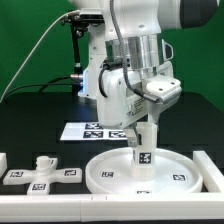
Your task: Assemble round table
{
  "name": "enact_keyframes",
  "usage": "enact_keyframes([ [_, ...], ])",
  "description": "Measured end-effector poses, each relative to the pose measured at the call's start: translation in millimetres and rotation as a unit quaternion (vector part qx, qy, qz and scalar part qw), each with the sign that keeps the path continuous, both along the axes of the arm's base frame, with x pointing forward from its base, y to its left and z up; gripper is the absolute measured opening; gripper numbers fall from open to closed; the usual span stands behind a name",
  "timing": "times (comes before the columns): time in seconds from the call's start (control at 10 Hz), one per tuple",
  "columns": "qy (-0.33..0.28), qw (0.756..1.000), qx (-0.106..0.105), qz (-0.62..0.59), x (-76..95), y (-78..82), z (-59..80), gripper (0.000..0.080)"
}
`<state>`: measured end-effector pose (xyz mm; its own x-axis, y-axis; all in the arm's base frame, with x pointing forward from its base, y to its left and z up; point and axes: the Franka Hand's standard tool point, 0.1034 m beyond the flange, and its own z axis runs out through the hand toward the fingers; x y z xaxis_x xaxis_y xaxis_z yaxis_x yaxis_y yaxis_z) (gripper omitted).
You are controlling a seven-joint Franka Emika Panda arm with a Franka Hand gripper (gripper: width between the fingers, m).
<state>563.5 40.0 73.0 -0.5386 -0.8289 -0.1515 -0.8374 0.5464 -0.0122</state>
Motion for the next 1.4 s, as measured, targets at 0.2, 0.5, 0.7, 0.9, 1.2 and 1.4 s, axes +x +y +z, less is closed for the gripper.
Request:
enact_keyframes([
  [0.2, -0.03, 0.999, 0.0, 0.035, 1.8, 3.2, 18.2, 0.0636],
  [0.5, -0.036, 0.996, 0.008, 0.075, 1.2, 4.7, 33.4, 0.0649],
  [0.7, -0.034, 0.996, 0.008, 0.078, 0.3, 5.5, 31.5, 0.0649],
  [0.9, -0.034, 0.996, 0.008, 0.08, 0.0, 5.7, 30.8, 0.0649],
  [1.2, -0.034, 0.996, 0.007, 0.082, -0.1, 5.8, 30.6, 0.0649],
  [1.4, -0.034, 0.996, 0.007, 0.084, -0.1, 5.8, 30.5, 0.0649],
])
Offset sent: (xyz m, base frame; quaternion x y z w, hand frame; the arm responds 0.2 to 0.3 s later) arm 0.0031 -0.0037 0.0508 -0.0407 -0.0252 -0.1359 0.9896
